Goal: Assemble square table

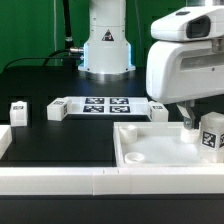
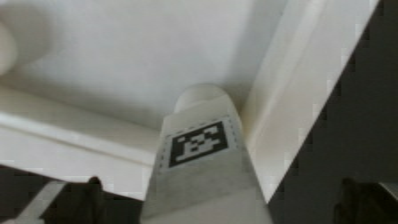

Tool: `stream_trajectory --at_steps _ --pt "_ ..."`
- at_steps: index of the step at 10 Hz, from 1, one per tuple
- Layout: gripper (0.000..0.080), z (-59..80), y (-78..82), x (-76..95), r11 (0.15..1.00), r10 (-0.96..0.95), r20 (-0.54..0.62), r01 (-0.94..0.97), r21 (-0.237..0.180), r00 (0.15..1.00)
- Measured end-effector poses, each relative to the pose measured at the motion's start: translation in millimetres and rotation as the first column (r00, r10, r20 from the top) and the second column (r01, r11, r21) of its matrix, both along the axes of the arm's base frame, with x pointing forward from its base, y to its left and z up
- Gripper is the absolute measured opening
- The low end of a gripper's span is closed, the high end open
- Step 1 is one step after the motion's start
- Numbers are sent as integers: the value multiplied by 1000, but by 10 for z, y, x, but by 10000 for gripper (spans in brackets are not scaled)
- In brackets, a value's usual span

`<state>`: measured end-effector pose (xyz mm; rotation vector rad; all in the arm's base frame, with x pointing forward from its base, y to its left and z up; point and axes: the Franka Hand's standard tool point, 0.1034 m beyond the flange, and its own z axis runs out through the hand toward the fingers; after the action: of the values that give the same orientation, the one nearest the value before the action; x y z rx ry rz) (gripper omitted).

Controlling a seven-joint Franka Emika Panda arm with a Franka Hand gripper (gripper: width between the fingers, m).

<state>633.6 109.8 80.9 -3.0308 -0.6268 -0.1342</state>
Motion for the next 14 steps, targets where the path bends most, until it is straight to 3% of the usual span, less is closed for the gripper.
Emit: stream_trajectory --at_steps 1,3,4,5,6,9,14 --pt "649 -2 -12 1 1000 13 1 -13 -1 1000" --pt "418 -2 -11 1 1000 11 1 -11 -1 1000" --pt "418 -1 -11 1 1000 5 0 -5 0 1000" --pt "285 -1 -10 2 1000 -12 -1 12 1 1000" --pt "285 -1 -11 2 1000 -13 -1 13 1 1000" --pt "285 -2 -12 7 969 -246 -13 246 26 969" --pt "288 -4 21 -12 729 -680 -63 682 50 731"
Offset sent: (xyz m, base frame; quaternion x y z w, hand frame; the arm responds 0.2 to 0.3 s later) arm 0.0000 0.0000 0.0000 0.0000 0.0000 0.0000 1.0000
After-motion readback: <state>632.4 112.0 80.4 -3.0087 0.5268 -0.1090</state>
